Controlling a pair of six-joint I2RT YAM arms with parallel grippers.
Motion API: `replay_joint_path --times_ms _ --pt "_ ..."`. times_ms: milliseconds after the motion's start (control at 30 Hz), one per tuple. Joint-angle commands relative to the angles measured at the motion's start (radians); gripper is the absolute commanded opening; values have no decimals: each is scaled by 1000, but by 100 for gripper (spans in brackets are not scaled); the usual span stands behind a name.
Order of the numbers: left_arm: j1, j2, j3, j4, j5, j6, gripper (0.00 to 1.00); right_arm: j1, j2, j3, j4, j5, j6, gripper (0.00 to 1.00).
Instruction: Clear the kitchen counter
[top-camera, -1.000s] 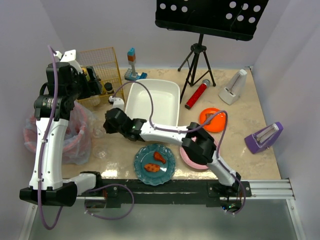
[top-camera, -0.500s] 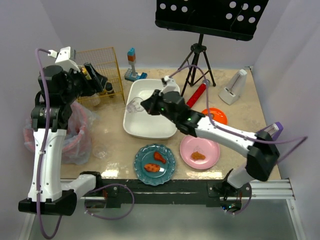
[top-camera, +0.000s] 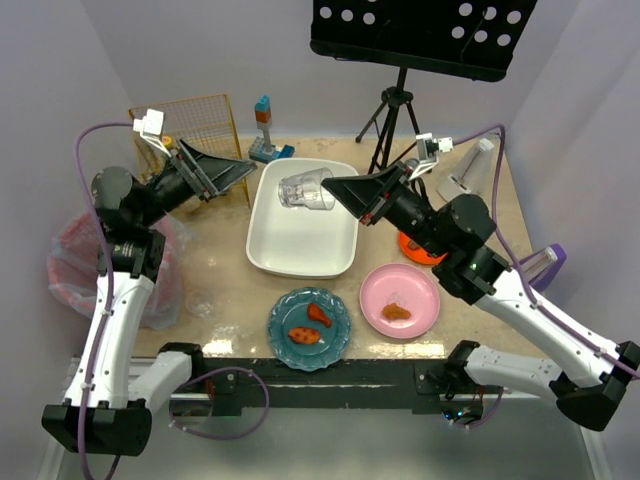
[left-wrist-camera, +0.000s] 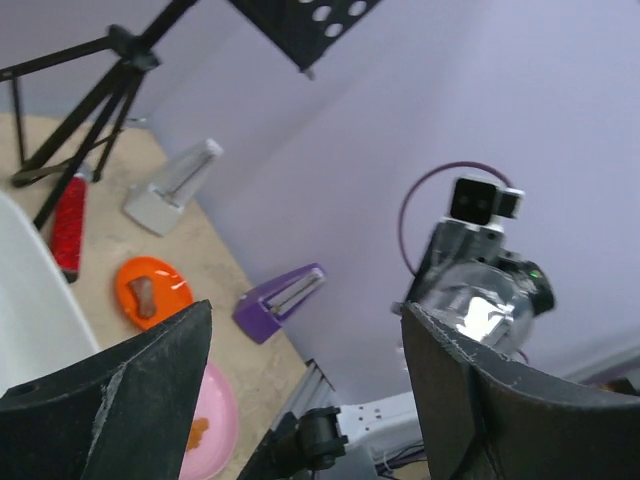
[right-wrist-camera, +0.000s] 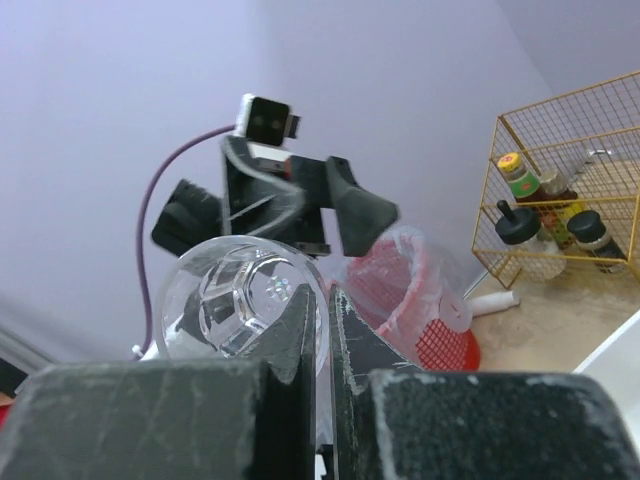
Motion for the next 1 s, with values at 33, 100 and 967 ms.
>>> replay_joint_path --times_ms 33,100,967 --pt "-41 -32 16 347 88 -223 82 -23 30 44 28 -39 28 0" --pt "-67 -29 16 356 85 -227 82 -32 39 47 42 -44 34 0" --pt "-199 -49 -62 364 19 -197 83 -37 37 38 160 -114 116 0"
